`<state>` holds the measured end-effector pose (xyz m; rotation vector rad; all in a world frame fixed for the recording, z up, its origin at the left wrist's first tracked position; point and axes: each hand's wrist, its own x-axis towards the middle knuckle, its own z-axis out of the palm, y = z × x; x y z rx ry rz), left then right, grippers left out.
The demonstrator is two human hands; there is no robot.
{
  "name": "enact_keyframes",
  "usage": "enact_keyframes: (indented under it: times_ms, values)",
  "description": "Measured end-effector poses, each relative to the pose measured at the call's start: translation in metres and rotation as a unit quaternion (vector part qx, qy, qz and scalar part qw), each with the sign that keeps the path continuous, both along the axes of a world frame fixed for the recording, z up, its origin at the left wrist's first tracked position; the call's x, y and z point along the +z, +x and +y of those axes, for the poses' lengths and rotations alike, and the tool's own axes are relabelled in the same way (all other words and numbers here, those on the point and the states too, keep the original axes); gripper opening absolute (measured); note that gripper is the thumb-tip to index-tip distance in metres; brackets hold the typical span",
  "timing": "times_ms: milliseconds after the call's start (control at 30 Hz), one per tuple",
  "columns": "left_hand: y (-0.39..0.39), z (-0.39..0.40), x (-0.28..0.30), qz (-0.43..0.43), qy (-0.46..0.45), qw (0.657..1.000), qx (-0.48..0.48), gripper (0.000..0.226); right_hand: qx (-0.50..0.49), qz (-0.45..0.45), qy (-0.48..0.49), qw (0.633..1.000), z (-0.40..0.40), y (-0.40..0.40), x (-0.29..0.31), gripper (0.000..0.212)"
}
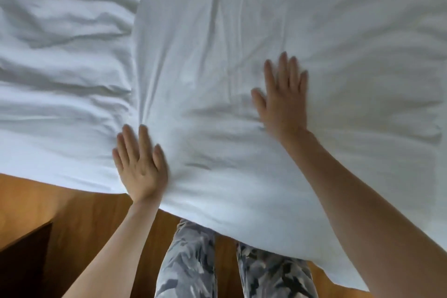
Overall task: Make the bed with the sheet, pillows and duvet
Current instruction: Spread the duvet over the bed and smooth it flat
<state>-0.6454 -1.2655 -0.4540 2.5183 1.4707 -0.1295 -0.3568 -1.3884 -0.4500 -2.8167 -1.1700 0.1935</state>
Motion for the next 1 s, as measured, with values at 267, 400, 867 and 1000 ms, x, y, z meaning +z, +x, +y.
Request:
enact_keyframes:
  times_ms: [267,400,867,1000]
  values:
    - [-0.125,-0.013,0.005,0.024,-0.088,0.976,0.196,0.04,0.203,0.095,0.076,0.972,0.059,-0.189,-0.016,0.056]
    - [-0.115,-0.005,0.016,-0.078,-0.094,0.975,0.185,0.032,0.274,0.118,0.059,0.953,0.066,-0.227,-0.013,0.057]
    - [-0.07,0.017,0.026,-0.183,-0.076,0.978,0.073,0.048,0.209,0.162,0.213,0.941,0.062,-0.223,-0.006,0.048]
    - [-0.063,0.019,0.02,-0.15,-0.045,0.987,0.042,0.036,0.17,0.127,0.241,0.947,0.064,-0.227,-0.008,0.044]
